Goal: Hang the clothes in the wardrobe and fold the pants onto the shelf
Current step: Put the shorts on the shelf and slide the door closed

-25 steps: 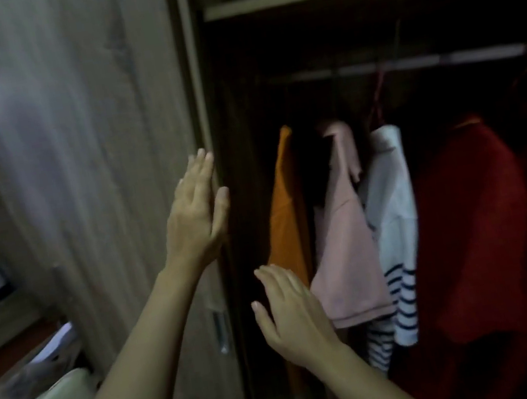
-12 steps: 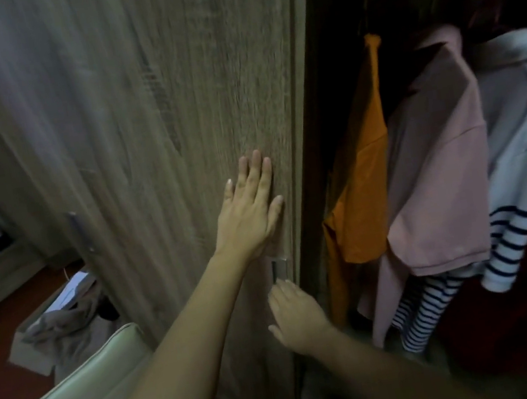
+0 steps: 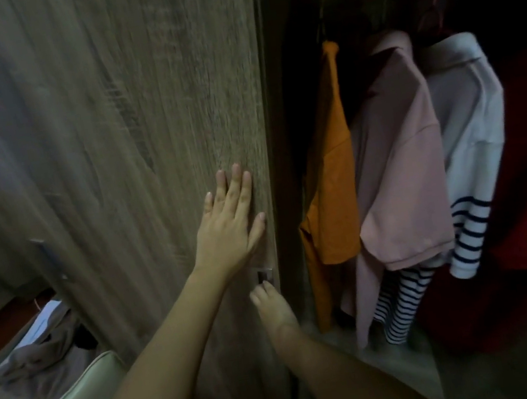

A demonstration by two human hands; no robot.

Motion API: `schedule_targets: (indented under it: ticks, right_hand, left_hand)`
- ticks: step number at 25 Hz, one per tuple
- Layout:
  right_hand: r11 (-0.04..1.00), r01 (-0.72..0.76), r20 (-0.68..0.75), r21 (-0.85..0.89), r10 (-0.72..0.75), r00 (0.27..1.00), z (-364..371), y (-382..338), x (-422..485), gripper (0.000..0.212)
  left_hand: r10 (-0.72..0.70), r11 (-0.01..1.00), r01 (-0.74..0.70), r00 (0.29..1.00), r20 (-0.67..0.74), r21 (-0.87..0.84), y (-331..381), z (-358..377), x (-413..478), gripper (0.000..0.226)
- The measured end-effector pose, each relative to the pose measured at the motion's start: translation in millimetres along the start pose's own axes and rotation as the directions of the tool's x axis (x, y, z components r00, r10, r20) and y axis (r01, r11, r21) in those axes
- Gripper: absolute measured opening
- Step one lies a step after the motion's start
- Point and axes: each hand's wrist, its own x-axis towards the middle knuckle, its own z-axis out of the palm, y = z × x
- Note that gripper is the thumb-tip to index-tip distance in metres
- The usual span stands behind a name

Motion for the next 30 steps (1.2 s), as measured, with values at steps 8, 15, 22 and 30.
schedule_targets:
  ticks: [8,15,22,30]
  right_hand:
    - [0.988,-0.003,-0.087,0.156,0.017,0.996,44.9,25.0,-61.3,0.056]
    - [0.964,-0.154,-0.047,0.216,0.168,0.985,123.7,45.0,-150.3,0.048]
    - [0.953,-0.283,0.21,0.111,0.255,0.944,193.0,72.3,-254.5,0.06]
    - [0.897,-0.391,0.245,0.207,0.339,0.908,261.5,103.8,-343.7,0.049]
  left_hand:
    - [0.28,0.946,-0.232,0.938,-0.205,0.228,47.4,29.0,6.5,0.06]
    - [0.475,0.88,-0.433,0.796,-0.374,0.197,154.4,47.6,29.0,0.06]
    - [0.502,0.863,-0.468,0.748,-0.434,0.191,294.5,62.1,45.1,0.06]
    - [0.492,0.863,-0.481,0.729,-0.475,0.155,415.0,74.2,54.1,0.063]
